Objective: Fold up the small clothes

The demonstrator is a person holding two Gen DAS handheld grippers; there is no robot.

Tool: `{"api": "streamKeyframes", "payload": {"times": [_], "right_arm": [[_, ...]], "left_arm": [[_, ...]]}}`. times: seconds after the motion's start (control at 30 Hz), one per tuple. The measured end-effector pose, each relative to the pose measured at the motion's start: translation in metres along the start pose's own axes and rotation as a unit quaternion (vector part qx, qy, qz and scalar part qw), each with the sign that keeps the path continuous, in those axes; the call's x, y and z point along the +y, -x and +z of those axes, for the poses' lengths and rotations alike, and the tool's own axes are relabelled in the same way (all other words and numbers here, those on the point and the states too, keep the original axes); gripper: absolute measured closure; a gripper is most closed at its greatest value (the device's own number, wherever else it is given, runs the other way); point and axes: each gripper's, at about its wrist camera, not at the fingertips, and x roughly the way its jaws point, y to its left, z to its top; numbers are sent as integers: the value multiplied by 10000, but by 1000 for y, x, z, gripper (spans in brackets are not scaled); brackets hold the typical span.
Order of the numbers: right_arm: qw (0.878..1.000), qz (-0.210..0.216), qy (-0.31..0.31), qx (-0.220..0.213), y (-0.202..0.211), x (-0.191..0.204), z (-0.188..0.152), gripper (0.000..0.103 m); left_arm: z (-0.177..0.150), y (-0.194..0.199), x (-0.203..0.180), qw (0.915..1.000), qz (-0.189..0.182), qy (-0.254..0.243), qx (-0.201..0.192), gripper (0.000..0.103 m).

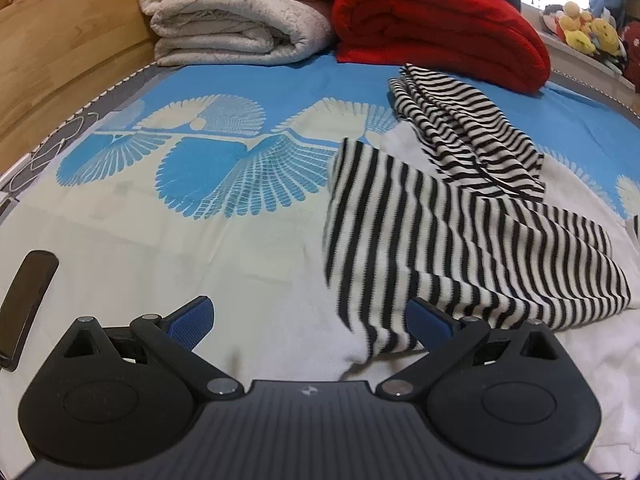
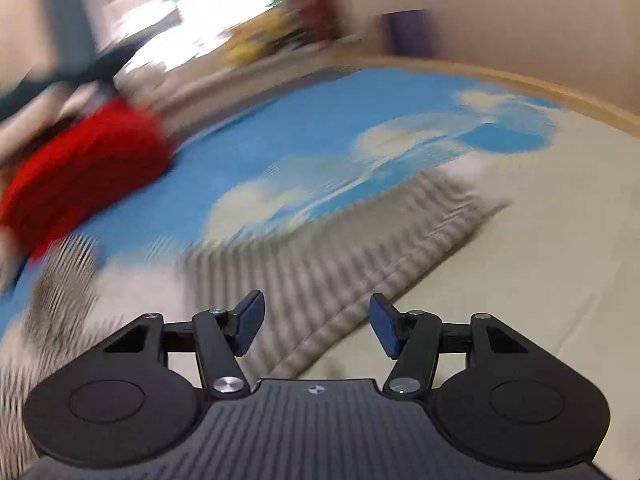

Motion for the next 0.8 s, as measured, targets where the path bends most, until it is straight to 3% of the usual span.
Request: {"api": "streamKeyframes", "payload": {"times": [0.1,0.2,0.37,0.47,0.5,0.53,0.6,0.63,0.73,0.8], "right_arm": [[9934,-301,-1104,-45,-24,-55,21,42],[9841,-412,-1712,247,-56,-92,26,42],[9731,79,-2277,351,-100,-111,25,42],[9645,75,-2631,225,-124,-120,29,42],[9650,1,-2618,131,-129,-120,34,42],[9669,-153,-2544,63,-133,-117,38,54],[9771,-580,-2041,145,-144,-104,51,98],[9827,-613,-1736,199,-149,-94,58,99],[9962,-593,-567,-278,-138,-38,76,99],[9974,-236,201,-648,-119,18,81,99]], "left_arm": [[-1,-6,6,9999,74,17,119,1],[0,-10,12,9995,53,188,229,1],[3,-14,15,9992,197,293,197,1],[6,-18,20,9988,277,363,198,1],[8,-19,23,9985,317,396,204,1],[10,-20,27,9982,371,436,204,1],[14,-22,40,9967,551,574,180,1],[16,-22,48,9952,680,688,154,0],[22,-19,74,9904,880,1063,95,1],[25,-16,88,9872,906,1310,47,1]]}}
